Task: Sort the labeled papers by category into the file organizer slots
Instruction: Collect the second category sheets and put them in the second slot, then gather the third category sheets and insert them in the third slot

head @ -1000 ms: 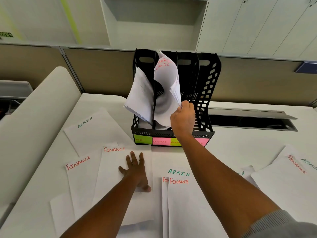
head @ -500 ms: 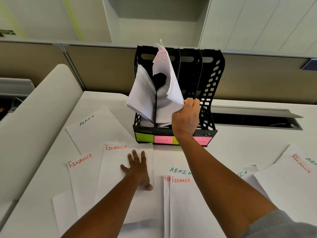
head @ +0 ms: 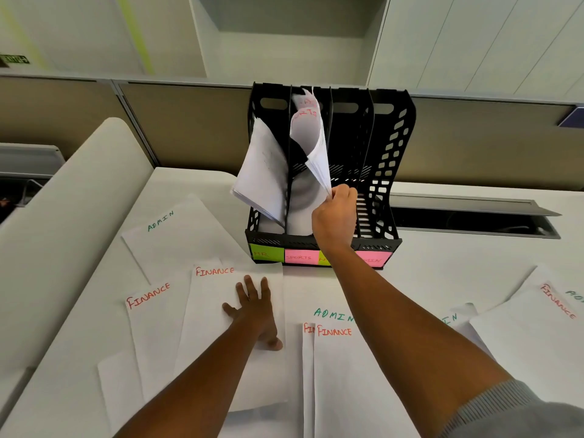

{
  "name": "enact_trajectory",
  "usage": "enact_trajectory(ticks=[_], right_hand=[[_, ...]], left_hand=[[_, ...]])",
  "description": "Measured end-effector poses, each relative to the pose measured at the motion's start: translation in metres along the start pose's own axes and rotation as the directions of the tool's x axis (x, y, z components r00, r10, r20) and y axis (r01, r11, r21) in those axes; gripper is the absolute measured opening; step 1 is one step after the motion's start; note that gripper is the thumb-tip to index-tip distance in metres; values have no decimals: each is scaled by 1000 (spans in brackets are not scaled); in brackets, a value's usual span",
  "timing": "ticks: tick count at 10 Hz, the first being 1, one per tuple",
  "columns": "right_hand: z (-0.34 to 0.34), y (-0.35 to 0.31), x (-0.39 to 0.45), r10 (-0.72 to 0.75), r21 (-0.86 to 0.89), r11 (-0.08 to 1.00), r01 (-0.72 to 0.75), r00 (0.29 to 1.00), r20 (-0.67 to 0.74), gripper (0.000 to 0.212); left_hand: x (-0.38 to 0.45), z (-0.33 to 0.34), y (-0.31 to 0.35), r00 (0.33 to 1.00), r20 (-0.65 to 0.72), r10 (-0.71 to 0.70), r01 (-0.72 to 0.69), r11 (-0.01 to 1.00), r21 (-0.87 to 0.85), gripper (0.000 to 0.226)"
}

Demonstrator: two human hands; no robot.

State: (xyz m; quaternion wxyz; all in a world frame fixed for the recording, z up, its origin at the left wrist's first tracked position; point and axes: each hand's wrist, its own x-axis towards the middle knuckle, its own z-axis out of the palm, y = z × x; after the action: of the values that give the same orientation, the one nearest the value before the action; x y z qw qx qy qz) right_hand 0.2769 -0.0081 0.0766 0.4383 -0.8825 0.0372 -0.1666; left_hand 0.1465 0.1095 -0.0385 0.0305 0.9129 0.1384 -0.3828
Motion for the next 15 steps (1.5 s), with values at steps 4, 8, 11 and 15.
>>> enact_trajectory(ticks=[4, 8, 11, 15], right_hand=[[4, 10, 4, 135, -79, 989, -122, 972, 193, 19], [4, 10, 0, 104, -60, 994, -93, 973, 207, 5], [-7, 23, -5, 89, -50, 996, -78, 961, 260, 15], [-56, 59, -74, -168, 113, 983, 147, 964, 208, 12]], left_hand=[[0, 0, 1, 1000, -1, -3, 3, 1000, 15, 144], [0, 0, 0, 1000, -12, -6, 6, 1000, -1, 145], [-8, 0, -7, 995, -92, 44, -45, 999, -9, 139], [-50, 28, -10, 932, -361, 28, -133, 953, -271, 93]])
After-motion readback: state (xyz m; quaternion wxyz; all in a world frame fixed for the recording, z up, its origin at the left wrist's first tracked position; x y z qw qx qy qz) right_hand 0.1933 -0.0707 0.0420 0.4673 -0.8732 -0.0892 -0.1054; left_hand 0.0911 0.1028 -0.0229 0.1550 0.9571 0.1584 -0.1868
